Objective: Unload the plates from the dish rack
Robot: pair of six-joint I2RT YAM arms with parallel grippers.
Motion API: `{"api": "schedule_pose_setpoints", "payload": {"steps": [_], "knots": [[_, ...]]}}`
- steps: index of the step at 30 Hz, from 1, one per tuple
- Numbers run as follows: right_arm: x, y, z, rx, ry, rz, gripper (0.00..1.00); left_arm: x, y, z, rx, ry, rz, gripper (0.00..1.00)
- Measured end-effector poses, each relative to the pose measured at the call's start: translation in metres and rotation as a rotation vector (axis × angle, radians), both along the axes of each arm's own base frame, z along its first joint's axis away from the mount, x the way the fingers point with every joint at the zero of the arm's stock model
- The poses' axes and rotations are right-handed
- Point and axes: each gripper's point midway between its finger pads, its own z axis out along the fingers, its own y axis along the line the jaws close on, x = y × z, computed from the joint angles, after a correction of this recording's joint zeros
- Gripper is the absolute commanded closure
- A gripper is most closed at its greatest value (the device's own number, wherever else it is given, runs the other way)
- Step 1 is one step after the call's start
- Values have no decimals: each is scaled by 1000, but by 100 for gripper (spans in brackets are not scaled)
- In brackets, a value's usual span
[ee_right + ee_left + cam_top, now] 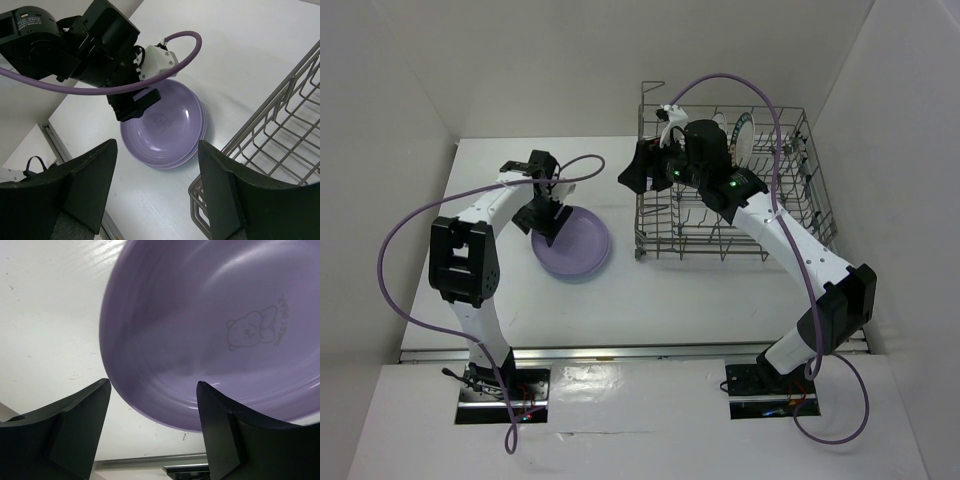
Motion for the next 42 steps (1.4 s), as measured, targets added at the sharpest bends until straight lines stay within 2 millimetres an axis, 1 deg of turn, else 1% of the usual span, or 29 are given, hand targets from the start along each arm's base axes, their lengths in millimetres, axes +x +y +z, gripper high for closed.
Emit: {"api": "schedule_pose_setpoints", "payload": {"steps": [6,11,14,25,27,28,30,32,34,35,36,37,38,39,40,41,42], "knots": [[-2,-1,2,0,0,1,27,5,1,-3,-3,-20,4,17],[-5,-4,9,7,-13,-4,26,-4,-7,-11,-45,13,-5,17],[-7,-6,13,11,-20,-5,26,-5,-9,-14,-63,26,-6,17],[-7,-8,12,-3,-24,-9,26,-7,-15,-20,-98,49,-4,17],[-6,-13,12,-23,-10,-31,23,-7,-15,-20,-99,49,-4,17],[-2,-16,16,-31,-7,-50,23,-7,-16,-21,-101,51,-5,17],[13,-26,39,-40,-30,-103,23,-8,-16,-21,-104,55,-4,17],[38,-46,69,-36,-82,-190,23,-8,-17,-22,-109,56,-2,17],[73,-84,94,-37,-125,-317,24,-9,-18,-23,-114,58,-1,17],[95,-111,103,-40,-148,-403,24,-9,-18,-23,-118,59,-1,16],[115,-141,106,-50,-159,-488,26,-9,-19,-23,-122,59,-1,16],[132,-170,104,-64,-159,-564,26,-9,-20,-22,-125,57,1,15],[145,-194,96,-81,-147,-627,27,-9,-21,-21,-130,55,6,15],[160,-224,83,-104,-123,-702,27,-8,-21,-19,-133,51,14,14],[172,-247,69,-125,-97,-758,27,-6,-22,-16,-136,44,18,9],[184,-271,51,-149,-66,-814,27,-2,-23,-12,-142,29,19,7],[194,-288,34,-170,-37,-852,29,2,-25,-6,-150,8,20,5]]}}
